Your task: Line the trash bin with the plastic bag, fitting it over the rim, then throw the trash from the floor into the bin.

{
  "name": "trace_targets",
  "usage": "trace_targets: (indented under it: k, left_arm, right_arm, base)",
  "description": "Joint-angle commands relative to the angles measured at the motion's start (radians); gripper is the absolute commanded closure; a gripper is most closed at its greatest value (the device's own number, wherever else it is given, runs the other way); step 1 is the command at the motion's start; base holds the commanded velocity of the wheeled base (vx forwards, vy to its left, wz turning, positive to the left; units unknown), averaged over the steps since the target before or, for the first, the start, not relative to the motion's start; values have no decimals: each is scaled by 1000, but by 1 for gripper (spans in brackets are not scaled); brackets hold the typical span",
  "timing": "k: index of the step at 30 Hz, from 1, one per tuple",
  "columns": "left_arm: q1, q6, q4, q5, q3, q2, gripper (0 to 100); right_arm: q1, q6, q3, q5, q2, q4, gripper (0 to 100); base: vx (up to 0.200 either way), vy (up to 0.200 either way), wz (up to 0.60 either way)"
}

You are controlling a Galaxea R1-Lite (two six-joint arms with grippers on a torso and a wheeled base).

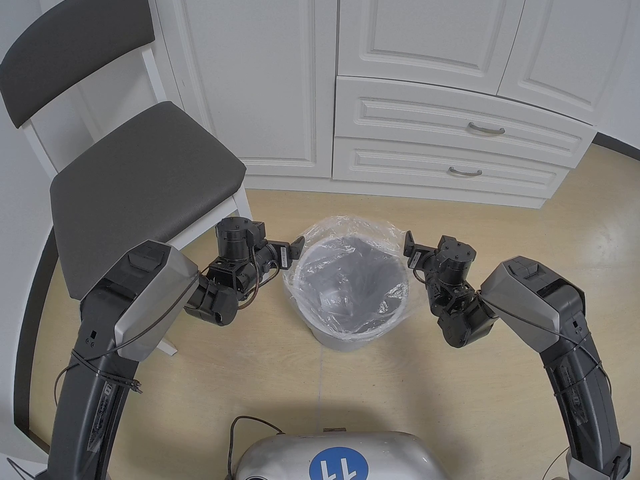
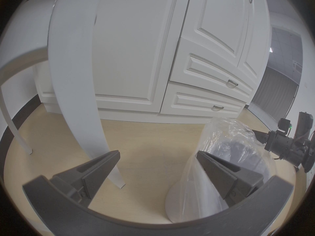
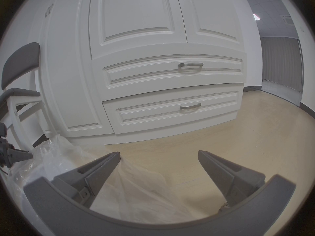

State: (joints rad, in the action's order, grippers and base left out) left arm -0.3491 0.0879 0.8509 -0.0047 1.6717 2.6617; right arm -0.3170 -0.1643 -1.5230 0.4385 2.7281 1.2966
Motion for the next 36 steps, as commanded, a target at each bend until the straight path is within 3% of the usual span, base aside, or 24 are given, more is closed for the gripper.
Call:
trace_targets:
  k: [1, 36]
  left_arm:
    - [1, 0, -1, 8, 23, 23, 0]
    - [15, 0, -87, 11, 33, 26, 0]
  right_arm:
    - [4, -1, -37, 0, 47, 1, 0]
    - [26, -3, -74, -1, 78, -37, 0]
  base:
    - [0, 0, 0]
    - [0, 0, 0]
